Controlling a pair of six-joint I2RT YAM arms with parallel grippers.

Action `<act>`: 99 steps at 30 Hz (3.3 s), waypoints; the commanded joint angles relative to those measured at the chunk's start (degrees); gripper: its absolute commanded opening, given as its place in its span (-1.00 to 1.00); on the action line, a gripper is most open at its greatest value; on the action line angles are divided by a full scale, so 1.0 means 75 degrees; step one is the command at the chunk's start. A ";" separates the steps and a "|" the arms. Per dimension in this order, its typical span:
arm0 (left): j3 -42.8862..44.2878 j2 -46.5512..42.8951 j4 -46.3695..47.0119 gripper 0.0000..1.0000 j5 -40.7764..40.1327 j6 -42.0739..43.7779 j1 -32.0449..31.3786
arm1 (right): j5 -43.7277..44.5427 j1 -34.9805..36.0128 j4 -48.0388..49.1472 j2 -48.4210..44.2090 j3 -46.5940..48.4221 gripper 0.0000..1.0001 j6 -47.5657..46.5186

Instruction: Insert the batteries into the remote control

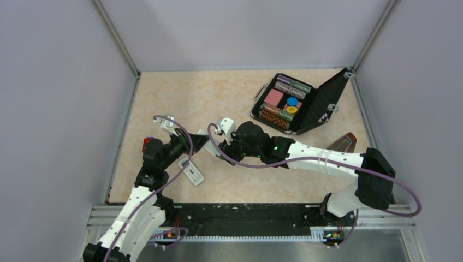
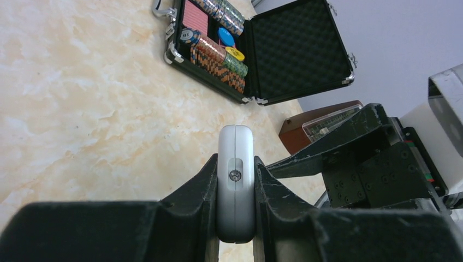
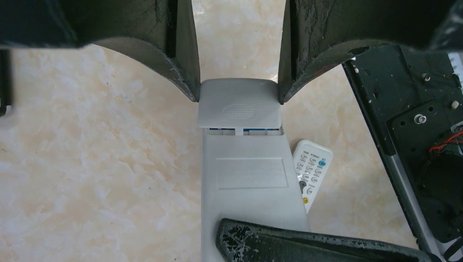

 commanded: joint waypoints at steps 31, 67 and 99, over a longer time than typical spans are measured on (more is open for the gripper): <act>0.0506 -0.0116 -0.0774 -1.00 0.0273 0.0545 -0.0032 | 0.0226 0.0343 -0.0323 0.0713 0.0753 -0.23 -0.0376; 0.0689 0.0037 -0.1121 -1.00 0.0806 -0.0260 -0.0032 | 0.0882 0.0351 -0.1003 0.1567 0.1993 -0.21 0.0503; 0.0777 -0.0189 -0.0728 -1.00 0.0862 -0.3713 -0.0020 | 0.0586 0.0341 -0.3831 0.1979 0.4311 0.36 0.0986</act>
